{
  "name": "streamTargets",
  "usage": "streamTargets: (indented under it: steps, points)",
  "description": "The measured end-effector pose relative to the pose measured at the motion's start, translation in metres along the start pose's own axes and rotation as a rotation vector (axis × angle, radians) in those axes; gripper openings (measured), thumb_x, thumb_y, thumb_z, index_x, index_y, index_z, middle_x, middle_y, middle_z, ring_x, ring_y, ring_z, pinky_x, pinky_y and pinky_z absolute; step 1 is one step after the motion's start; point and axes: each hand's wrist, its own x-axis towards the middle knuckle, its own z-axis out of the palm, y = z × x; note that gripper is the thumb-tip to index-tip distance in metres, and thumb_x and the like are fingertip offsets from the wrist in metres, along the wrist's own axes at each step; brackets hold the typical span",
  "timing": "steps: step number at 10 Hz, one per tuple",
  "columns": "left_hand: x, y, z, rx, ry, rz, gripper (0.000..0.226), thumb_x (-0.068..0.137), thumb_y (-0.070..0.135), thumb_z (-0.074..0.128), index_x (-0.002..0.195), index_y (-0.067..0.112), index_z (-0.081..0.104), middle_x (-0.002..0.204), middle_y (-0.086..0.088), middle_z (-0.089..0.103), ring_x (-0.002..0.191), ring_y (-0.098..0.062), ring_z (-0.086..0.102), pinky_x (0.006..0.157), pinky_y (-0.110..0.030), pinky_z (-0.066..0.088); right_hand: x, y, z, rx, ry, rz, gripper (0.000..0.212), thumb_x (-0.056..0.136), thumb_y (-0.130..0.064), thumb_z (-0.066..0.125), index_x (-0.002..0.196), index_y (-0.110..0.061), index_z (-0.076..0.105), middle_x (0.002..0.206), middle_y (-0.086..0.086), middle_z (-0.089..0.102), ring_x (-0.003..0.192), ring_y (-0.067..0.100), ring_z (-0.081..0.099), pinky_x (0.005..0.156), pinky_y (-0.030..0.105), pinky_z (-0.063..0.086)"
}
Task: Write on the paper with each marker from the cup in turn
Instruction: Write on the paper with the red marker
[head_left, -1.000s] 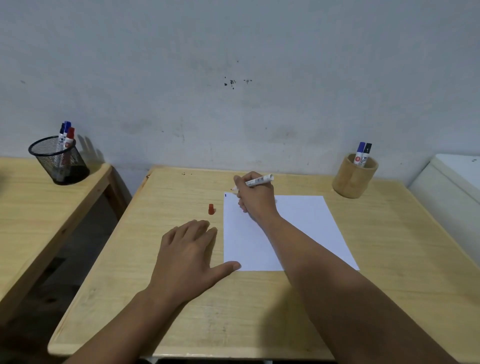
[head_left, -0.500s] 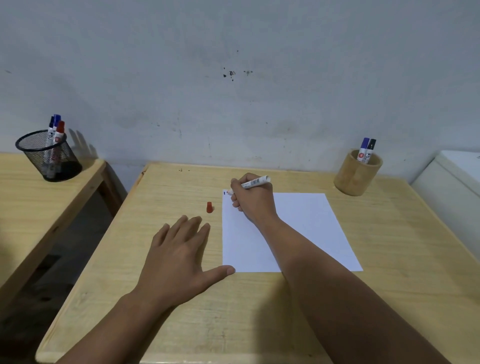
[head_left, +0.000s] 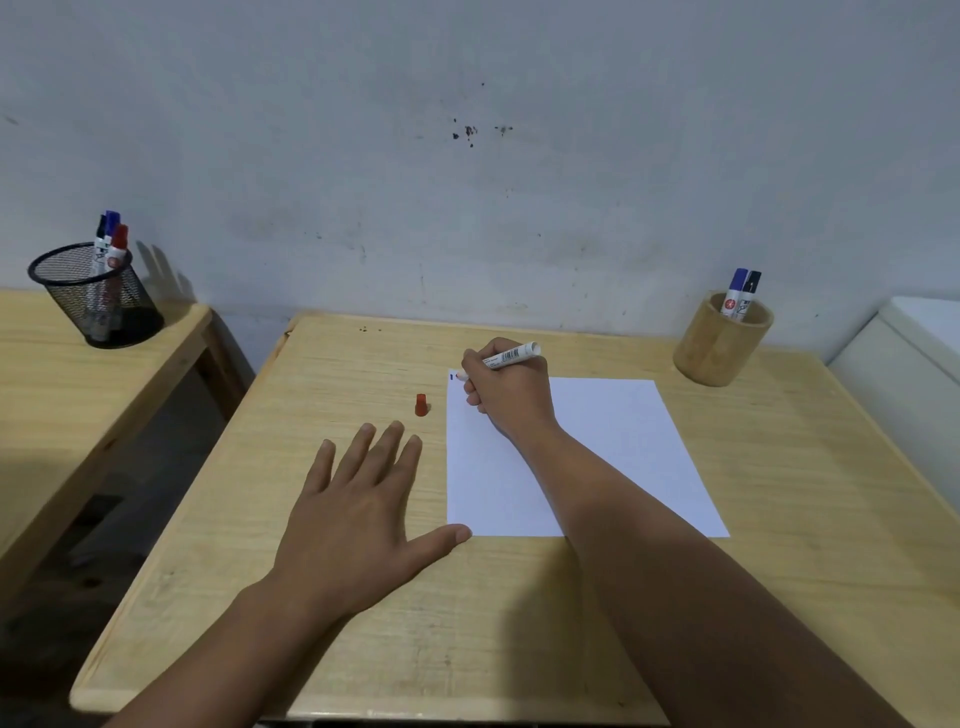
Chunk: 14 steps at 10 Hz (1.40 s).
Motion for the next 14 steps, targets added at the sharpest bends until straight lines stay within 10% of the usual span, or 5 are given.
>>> streamTargets:
  steps: [13, 14]
  points:
    - [0.000, 0.002, -0.006, -0.035, -0.028, -0.044, 0.123, 0.071, 0.105, 0.010, 0.167, 0.028, 0.013, 0.176, 0.006, -0.002, 0.162, -0.013, -0.010, 0.131, -0.048, -0.003, 0.006, -0.007, -0.004, 0.177, -0.012, 0.042, 0.027, 0.095, -0.016, 0.076, 0.071, -0.013, 0.065, 0.070, 0.015, 0.073, 0.060, 0.023, 0.062, 0.053, 0.029, 0.050]
    - [0.000, 0.005, -0.018, -0.095, 0.001, -0.047, 0.117, 0.072, 0.104, 0.016, 0.162, 0.030, 0.033, 0.173, 0.006, 0.022, 0.161, -0.015, 0.014, 0.129, -0.048, 0.012, 0.007, -0.017, -0.008, 0.223, -0.104, 0.089, 0.027, 0.098, -0.017, 0.079, 0.079, -0.012, 0.061, 0.066, 0.010, 0.068, 0.055, 0.021, 0.055, 0.047, 0.026, 0.044]
